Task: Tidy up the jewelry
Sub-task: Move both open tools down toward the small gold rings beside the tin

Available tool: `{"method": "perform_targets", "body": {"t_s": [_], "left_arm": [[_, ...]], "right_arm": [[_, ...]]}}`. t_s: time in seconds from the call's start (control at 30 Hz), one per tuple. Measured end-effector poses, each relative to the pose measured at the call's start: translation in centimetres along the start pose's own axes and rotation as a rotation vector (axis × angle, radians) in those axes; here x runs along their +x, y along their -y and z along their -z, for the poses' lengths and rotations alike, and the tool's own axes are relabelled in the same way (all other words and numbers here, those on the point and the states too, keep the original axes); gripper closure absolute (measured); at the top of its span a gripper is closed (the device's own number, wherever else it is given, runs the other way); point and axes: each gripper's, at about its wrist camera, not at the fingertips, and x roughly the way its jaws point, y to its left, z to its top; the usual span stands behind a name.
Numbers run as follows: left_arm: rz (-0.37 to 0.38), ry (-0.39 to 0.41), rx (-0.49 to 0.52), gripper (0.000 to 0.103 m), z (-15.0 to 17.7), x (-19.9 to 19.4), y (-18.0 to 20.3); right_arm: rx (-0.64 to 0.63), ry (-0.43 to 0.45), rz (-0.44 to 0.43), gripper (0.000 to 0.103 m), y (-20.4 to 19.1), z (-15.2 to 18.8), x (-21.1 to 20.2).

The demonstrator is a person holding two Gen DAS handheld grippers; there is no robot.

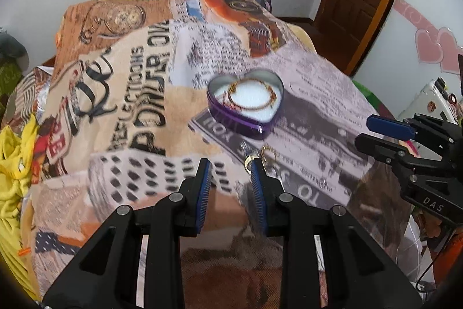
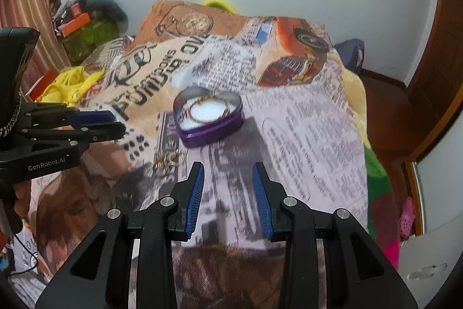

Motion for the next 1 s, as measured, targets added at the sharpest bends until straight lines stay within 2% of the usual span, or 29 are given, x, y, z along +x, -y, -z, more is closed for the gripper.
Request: {"method": "perform_targets", "body": {"t_s": [0.3,0.53,0.7,0.87,1.0], "left_arm": [[0.014,-0.042,0.033,0.075,2.1,1.1,1.7],[0.033,-0.053,0.039,0.075,2.5,1.7,2.1],[0.05,-0.06,0.036,0.075,2.5,2.4,2.1],[0.059,-0.068,0.029,0.075,2.3,3.3,2.1],[0.063,-0.072,0.037,0.075,2.2,3.7,2.3]], "right_arm": [[-0.017,-0.077,-0.052,0.072,-1.7,2.5,1.7],[-0.037,-0.119,-0.097,0.072,-2.8,3.5,3.5],[-0.071,-0.103,-0.097,0.072,-3.3,3.7,3.9],[-0.074,-0.096,-0.094,0.092,-3.3,3.7,4.3],[-0.067,-0.094,-0.104,0.094,-3.0,3.6,4.4]]}}
